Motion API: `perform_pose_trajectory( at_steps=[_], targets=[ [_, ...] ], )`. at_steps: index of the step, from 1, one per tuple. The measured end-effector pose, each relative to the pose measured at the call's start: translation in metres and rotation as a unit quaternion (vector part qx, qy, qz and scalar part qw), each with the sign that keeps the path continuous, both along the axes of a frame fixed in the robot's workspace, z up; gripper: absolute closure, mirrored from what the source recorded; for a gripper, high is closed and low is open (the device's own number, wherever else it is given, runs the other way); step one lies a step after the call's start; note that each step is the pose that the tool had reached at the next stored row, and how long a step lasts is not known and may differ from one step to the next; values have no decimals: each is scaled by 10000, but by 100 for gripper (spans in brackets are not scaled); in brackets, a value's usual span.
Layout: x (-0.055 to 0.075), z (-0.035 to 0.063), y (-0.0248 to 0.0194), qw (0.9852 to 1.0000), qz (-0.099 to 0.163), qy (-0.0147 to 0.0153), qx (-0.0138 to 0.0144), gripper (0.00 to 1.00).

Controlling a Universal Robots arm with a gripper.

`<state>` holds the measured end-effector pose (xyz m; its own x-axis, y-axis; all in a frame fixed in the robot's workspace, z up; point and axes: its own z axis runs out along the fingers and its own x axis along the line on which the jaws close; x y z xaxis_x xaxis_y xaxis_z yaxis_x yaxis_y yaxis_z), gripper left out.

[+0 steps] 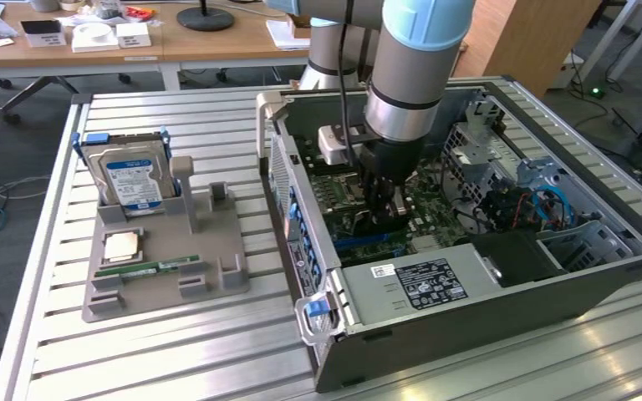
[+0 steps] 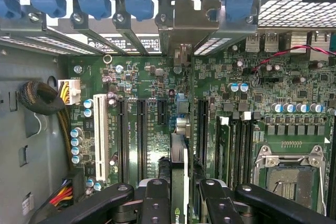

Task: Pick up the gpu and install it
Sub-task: 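Insert the gpu into the slot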

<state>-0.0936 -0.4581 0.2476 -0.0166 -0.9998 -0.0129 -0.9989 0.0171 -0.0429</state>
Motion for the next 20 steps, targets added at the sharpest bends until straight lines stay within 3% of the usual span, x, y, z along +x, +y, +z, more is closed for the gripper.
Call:
perform_pose_trajectory(
  at_steps=[20],
  targets=[
    [0, 18, 0, 10000, 0, 0, -1, 74]
  ],
)
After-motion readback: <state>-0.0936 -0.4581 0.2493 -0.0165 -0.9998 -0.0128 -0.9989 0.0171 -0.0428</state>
